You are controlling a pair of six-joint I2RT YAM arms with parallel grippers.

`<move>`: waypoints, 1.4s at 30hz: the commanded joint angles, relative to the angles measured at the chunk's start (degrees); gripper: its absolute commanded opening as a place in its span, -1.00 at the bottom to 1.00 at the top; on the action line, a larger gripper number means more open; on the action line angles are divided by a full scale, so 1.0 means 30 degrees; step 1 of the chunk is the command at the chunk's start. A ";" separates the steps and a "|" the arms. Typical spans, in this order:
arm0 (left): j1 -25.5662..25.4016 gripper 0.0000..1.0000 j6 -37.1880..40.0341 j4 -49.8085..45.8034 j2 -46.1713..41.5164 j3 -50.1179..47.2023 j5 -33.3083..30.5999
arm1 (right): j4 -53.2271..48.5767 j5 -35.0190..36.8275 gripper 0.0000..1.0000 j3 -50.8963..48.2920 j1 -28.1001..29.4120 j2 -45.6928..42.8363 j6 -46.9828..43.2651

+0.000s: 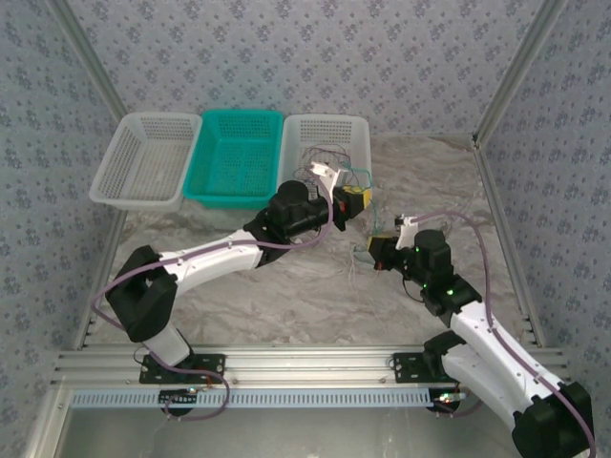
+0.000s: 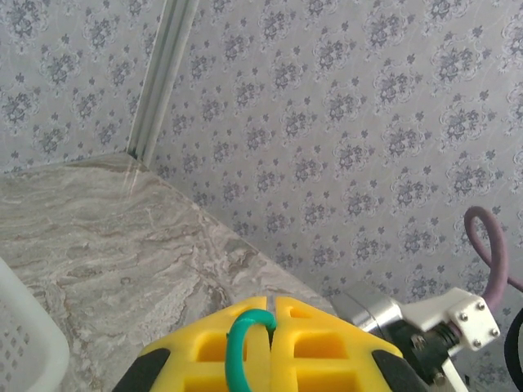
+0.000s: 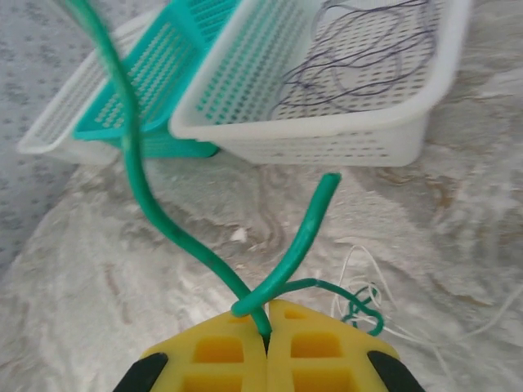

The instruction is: Untangle the cables

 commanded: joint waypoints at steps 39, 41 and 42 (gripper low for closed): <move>1.3439 -1.00 0.1260 -1.3113 0.0917 0.8425 -0.1886 | -0.2121 0.1882 0.42 -0.0040 -0.1056 0.0417 0.1635; 1.4002 -1.00 0.0474 -1.4388 0.2861 0.9947 -0.1457 | -0.2457 0.1816 0.42 0.0061 -0.1055 0.0256 0.1639; 1.4087 -1.00 0.0292 -1.4832 0.3614 1.0537 -0.1270 | -0.2678 0.1816 0.42 0.0145 -0.1057 0.0136 0.1646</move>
